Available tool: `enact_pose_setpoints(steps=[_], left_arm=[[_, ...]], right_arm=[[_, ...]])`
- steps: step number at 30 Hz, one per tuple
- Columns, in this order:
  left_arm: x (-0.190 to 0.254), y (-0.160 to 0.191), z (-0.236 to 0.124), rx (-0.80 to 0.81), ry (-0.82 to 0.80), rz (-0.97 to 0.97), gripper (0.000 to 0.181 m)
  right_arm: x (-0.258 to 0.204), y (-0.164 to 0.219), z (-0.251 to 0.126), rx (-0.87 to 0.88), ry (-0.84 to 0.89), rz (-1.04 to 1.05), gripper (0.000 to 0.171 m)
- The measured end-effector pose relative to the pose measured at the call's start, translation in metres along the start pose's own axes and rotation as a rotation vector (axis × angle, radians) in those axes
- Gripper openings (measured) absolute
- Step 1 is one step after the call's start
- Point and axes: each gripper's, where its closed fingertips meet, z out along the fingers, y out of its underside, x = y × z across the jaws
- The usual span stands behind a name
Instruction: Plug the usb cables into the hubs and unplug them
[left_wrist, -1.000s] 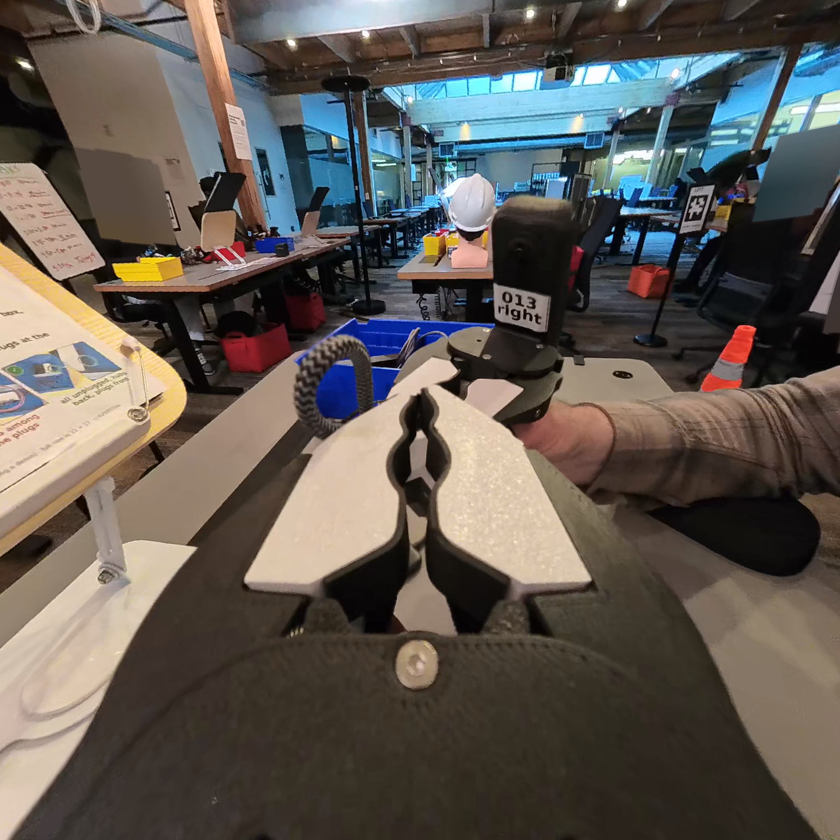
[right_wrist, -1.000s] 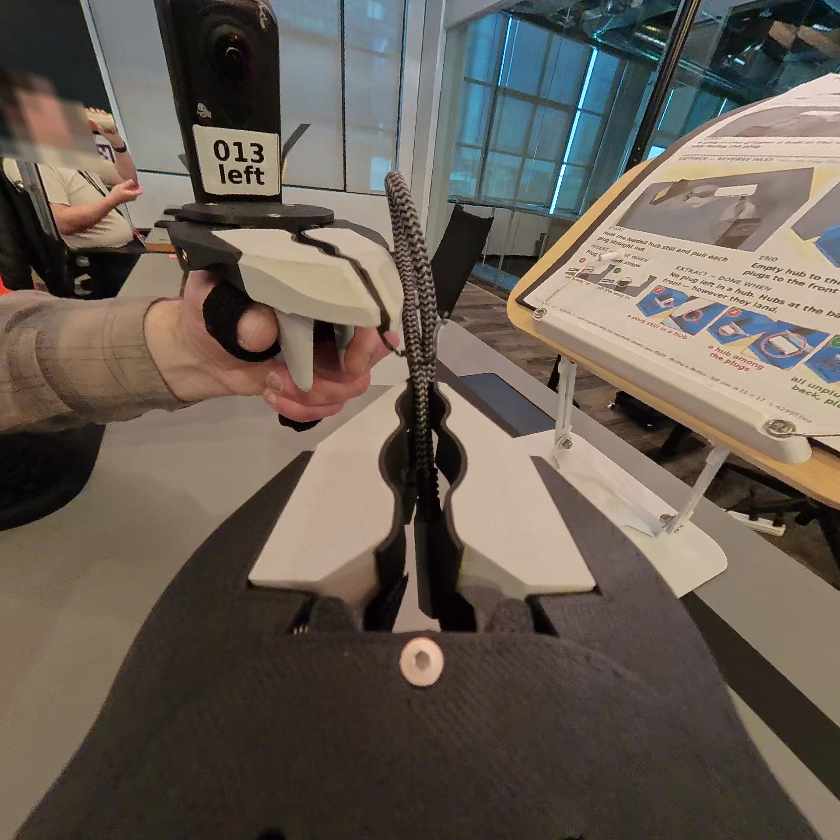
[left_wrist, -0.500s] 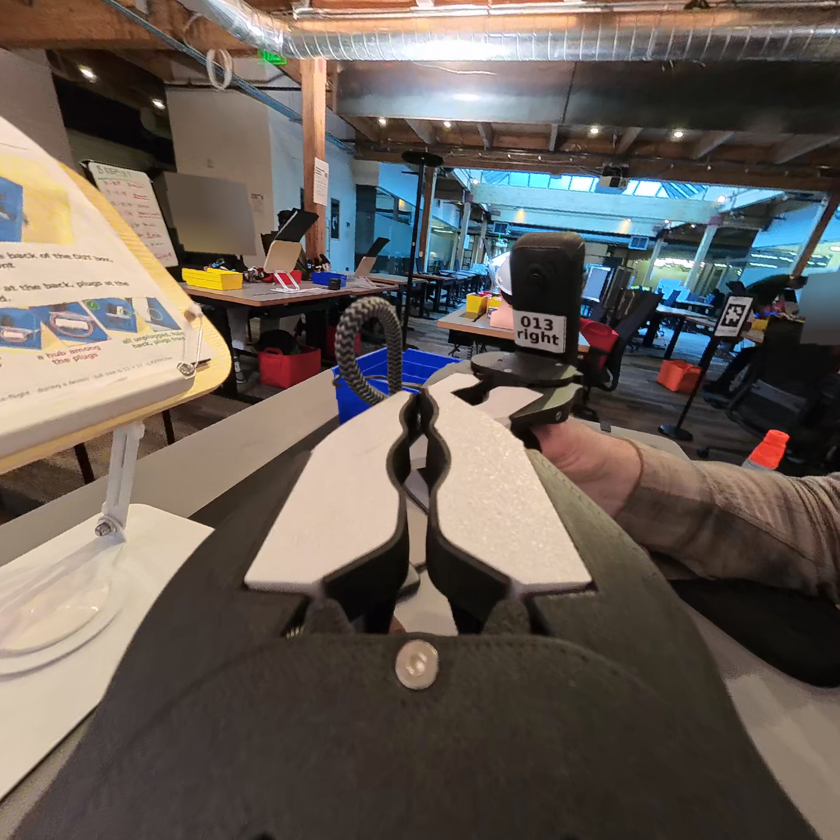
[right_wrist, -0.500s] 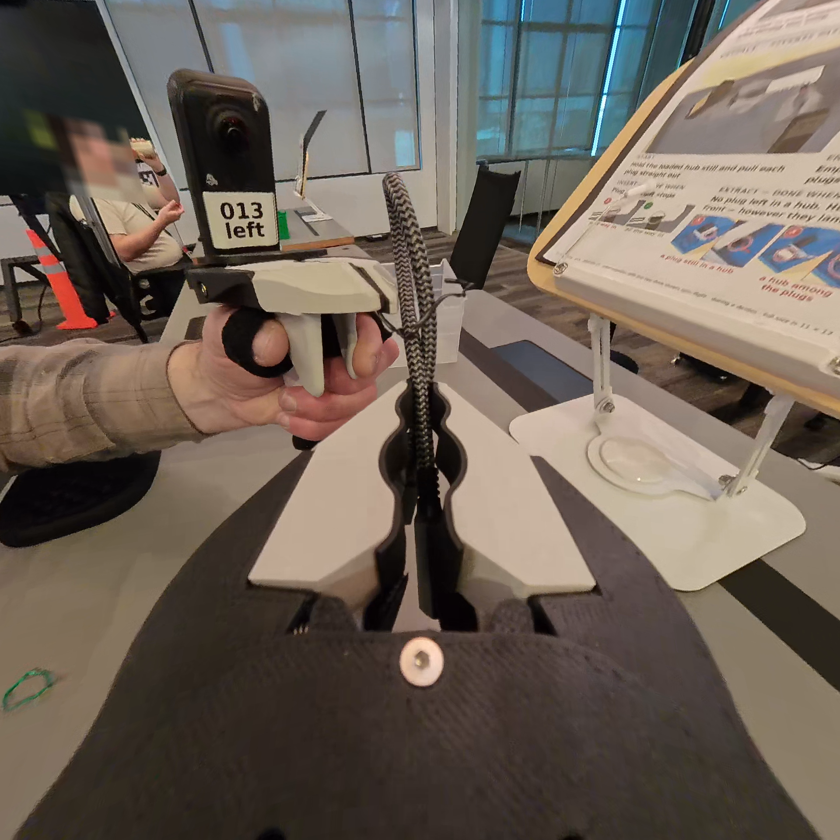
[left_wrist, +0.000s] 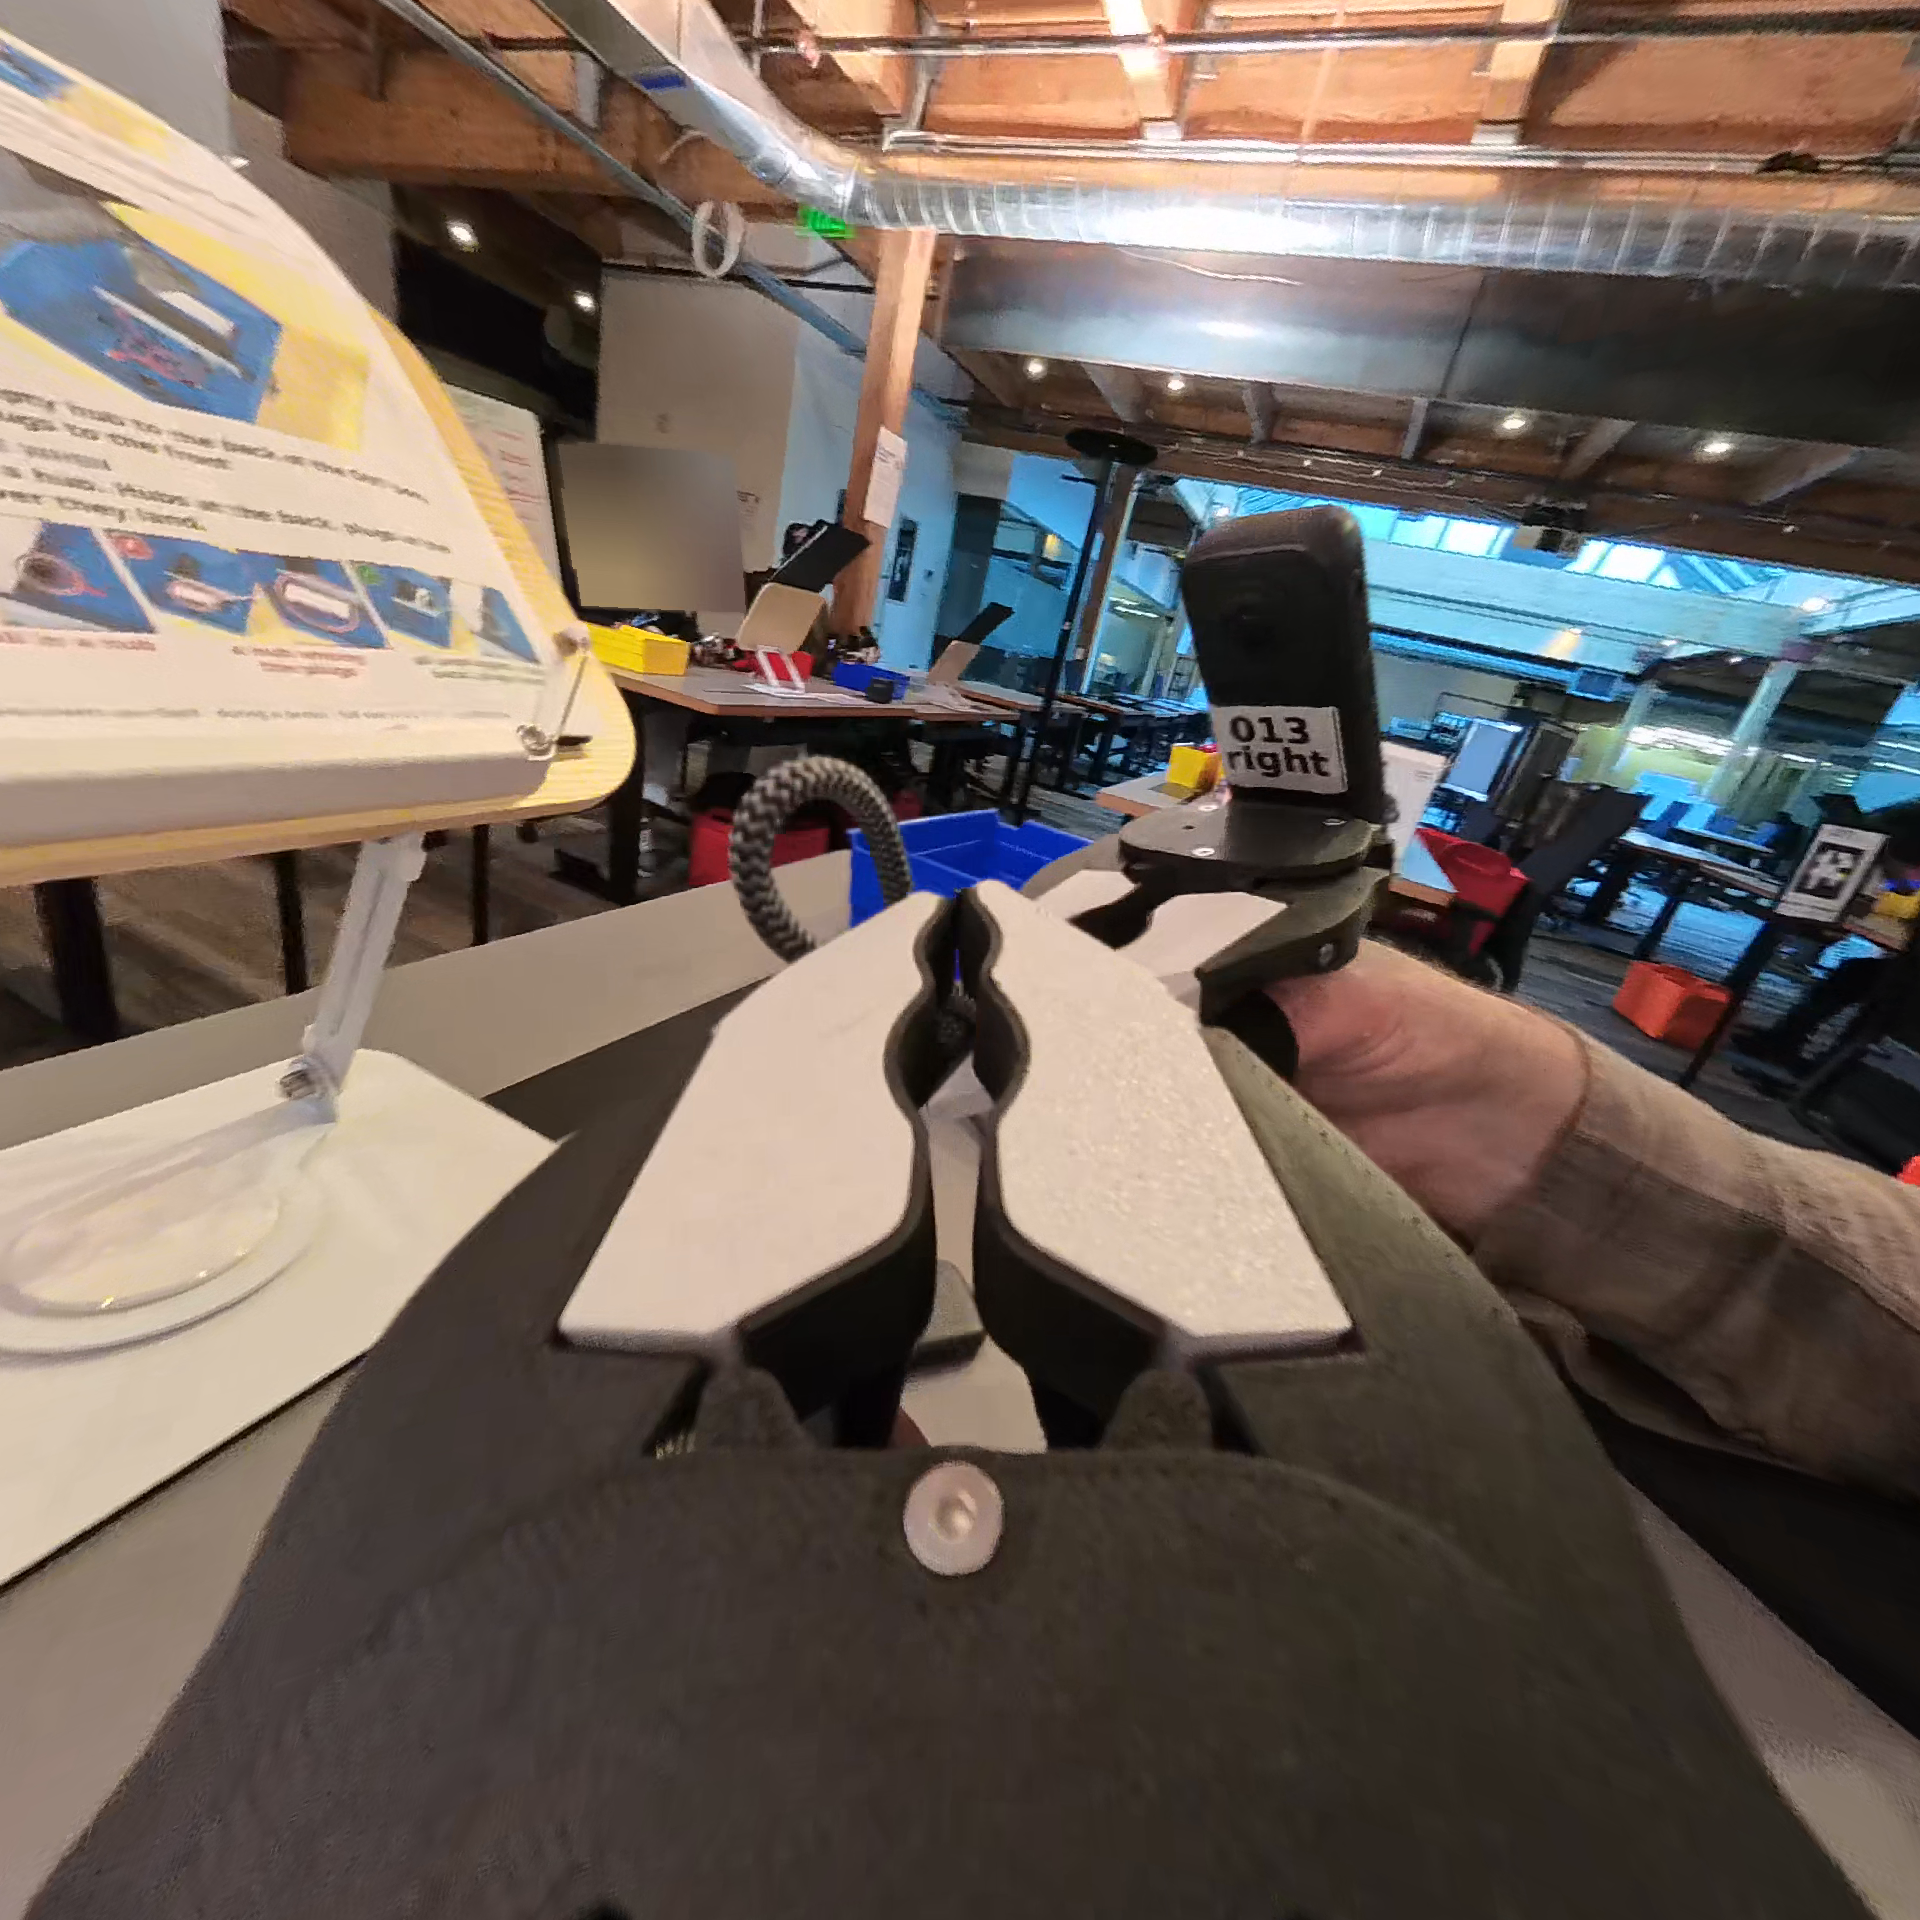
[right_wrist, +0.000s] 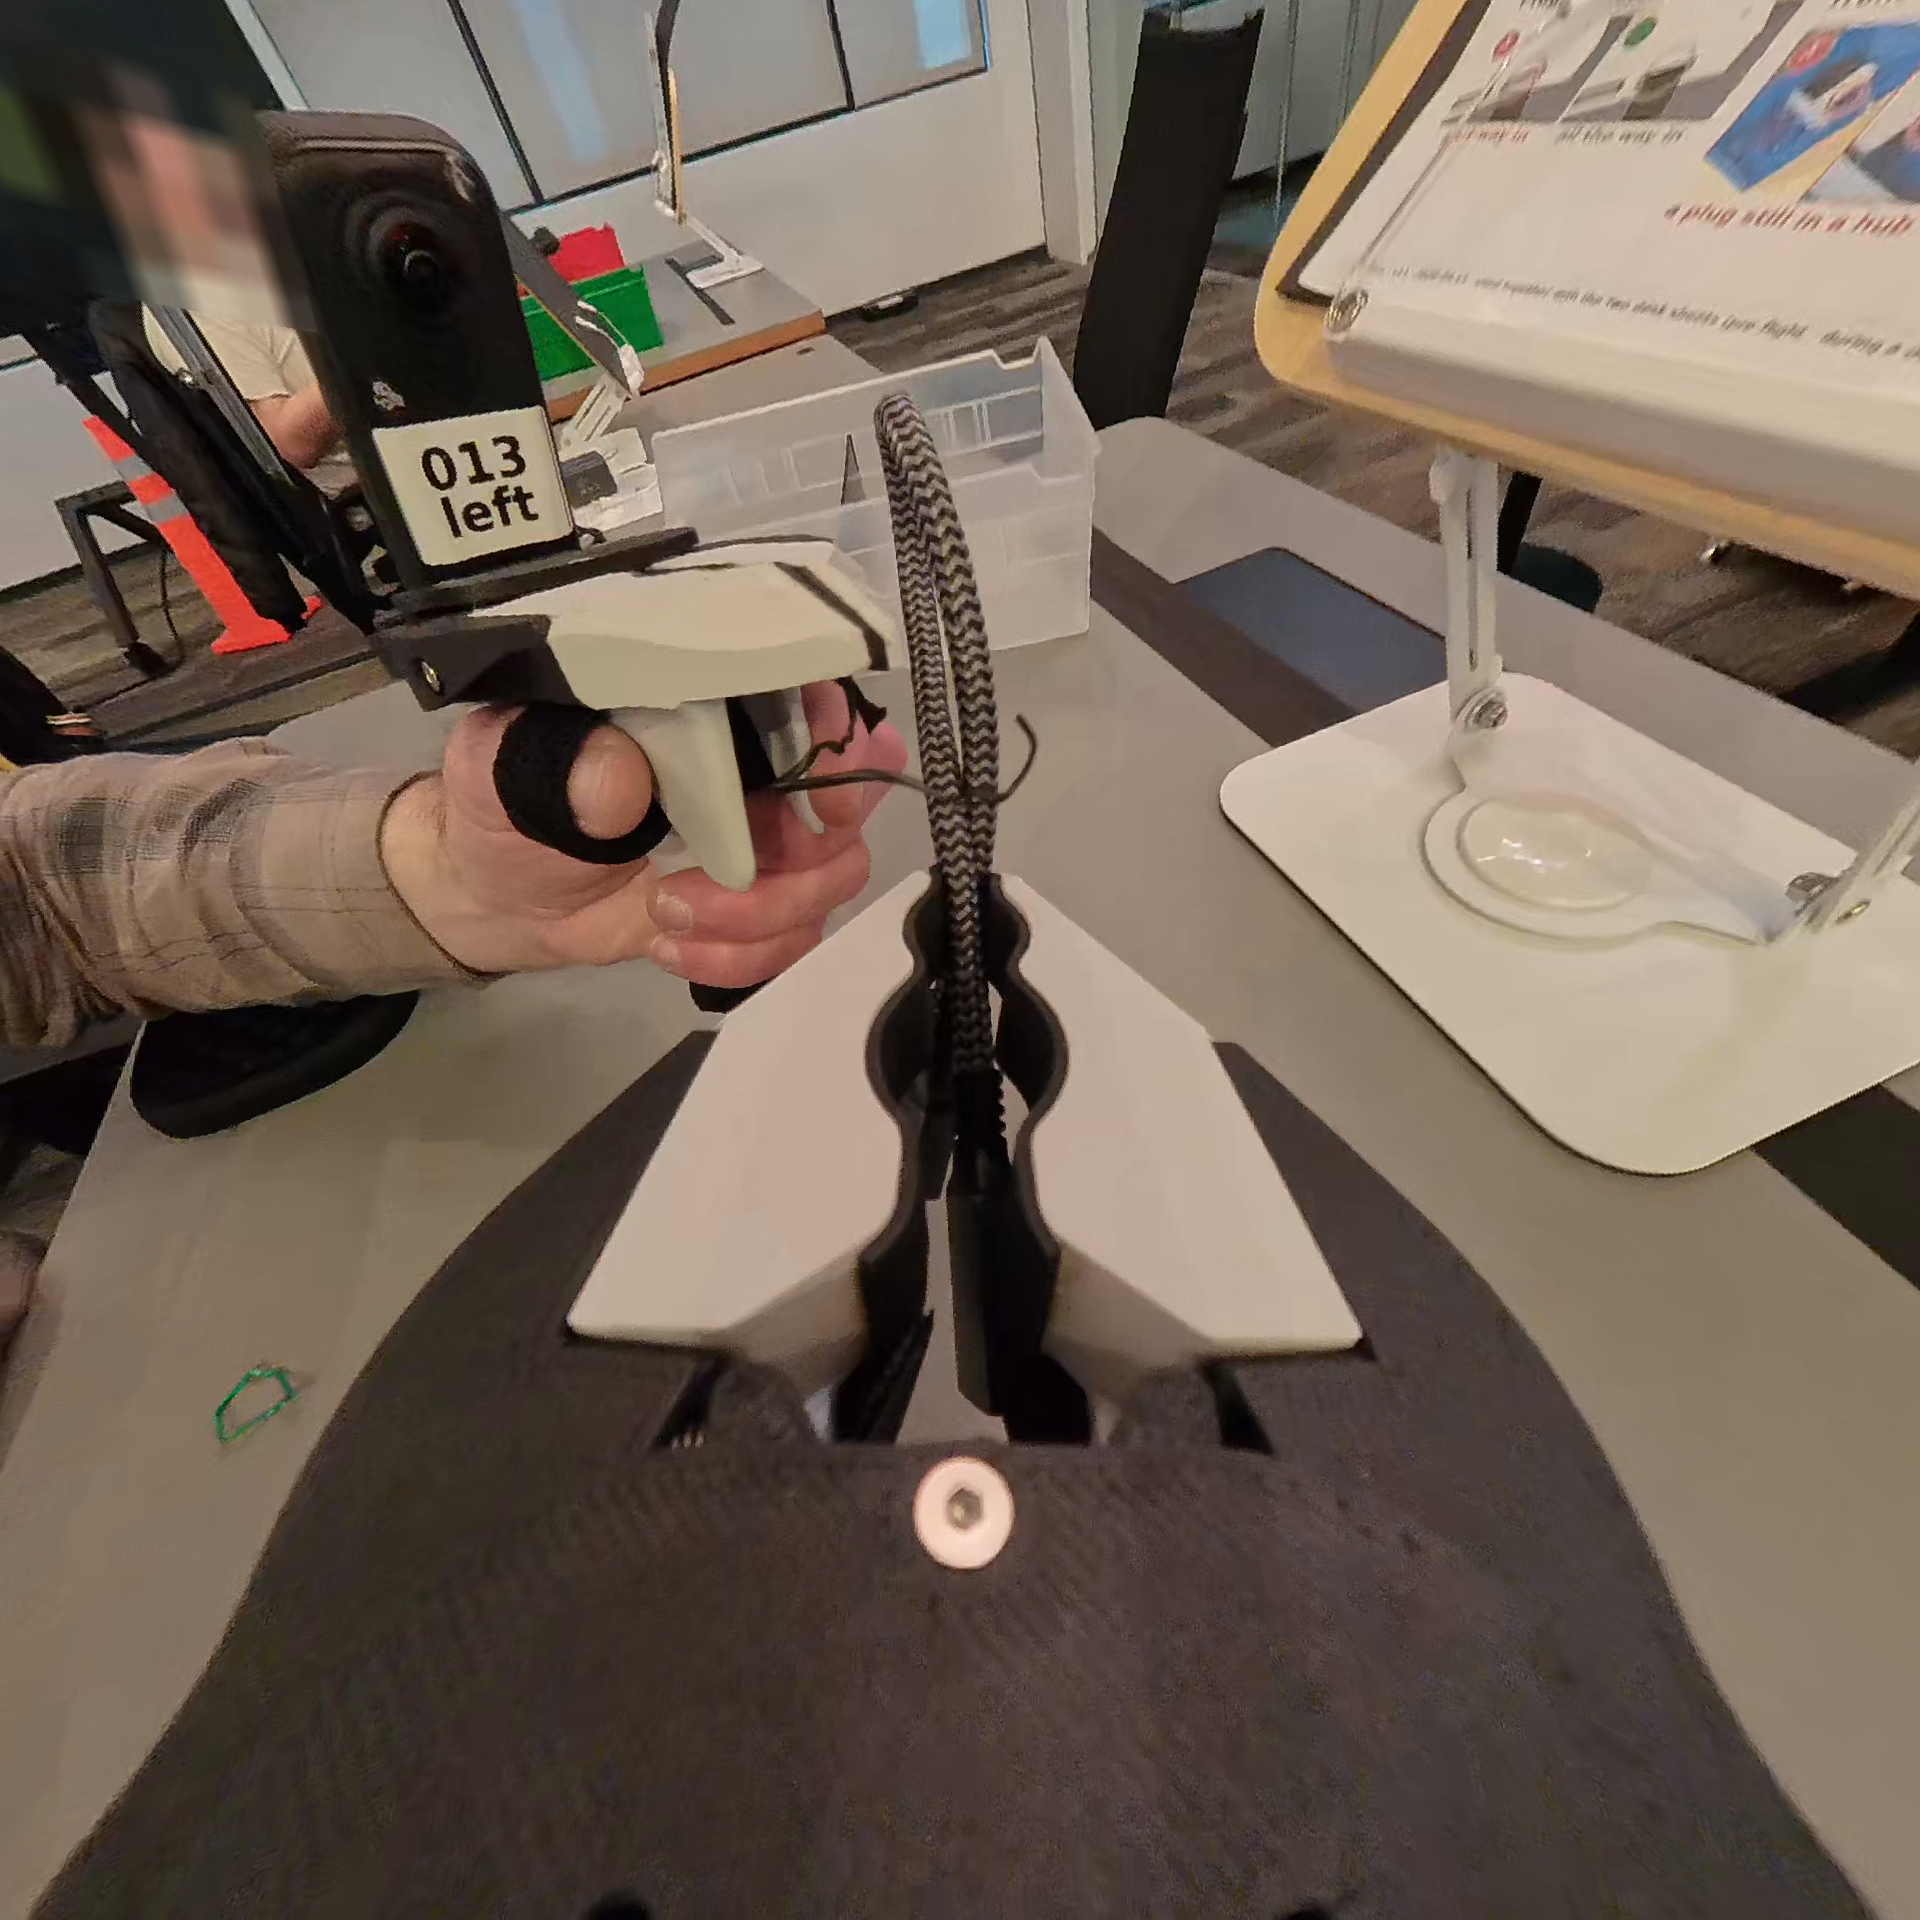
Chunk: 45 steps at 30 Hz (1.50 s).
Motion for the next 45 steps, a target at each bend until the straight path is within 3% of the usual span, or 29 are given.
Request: enact_pose_setpoints(steps=[10, 20, 26, 30, 33, 40, 45], left_arm=[[-0.035, 0.022, -0.007, 0.030, -0.360, -0.201, 0.000], [-0.049, 0.050, -0.011, 0.030, -0.547, -0.416, 0.000], [-0.048, 0.061, -0.009, 0.042, -0.600, -0.442, 0.020], [-0.046, 0.068, -0.013, 0.021, -0.607, -0.438, 0.017], [-0.046, 0.065, -0.020, 0.014, -0.603, -0.423, 0.026], [-0.039, 0.051, -0.049, -0.127, -0.607, -0.198, 0.041], [-0.013, 0.042, -0.042, -0.392, -0.476, 0.358, 0.036]], right_arm=[[0.017, 0.025, 0.009, -0.104, 0.083, 0.032, 0.003], [0.026, 0.049, 0.028, -0.239, 0.199, -0.023, 0.003], [0.029, 0.062, 0.035, -0.256, 0.195, 0.012, 0.003], [0.029, 0.066, 0.036, -0.263, 0.199, -0.005, 0.003], [0.031, 0.067, 0.034, -0.270, 0.210, -0.037, 0.003], [0.036, 0.068, 0.022, -0.312, 0.249, -0.135, 0.003], [0.034, 0.067, 0.017, -0.358, 0.277, -0.229, 0.003]])
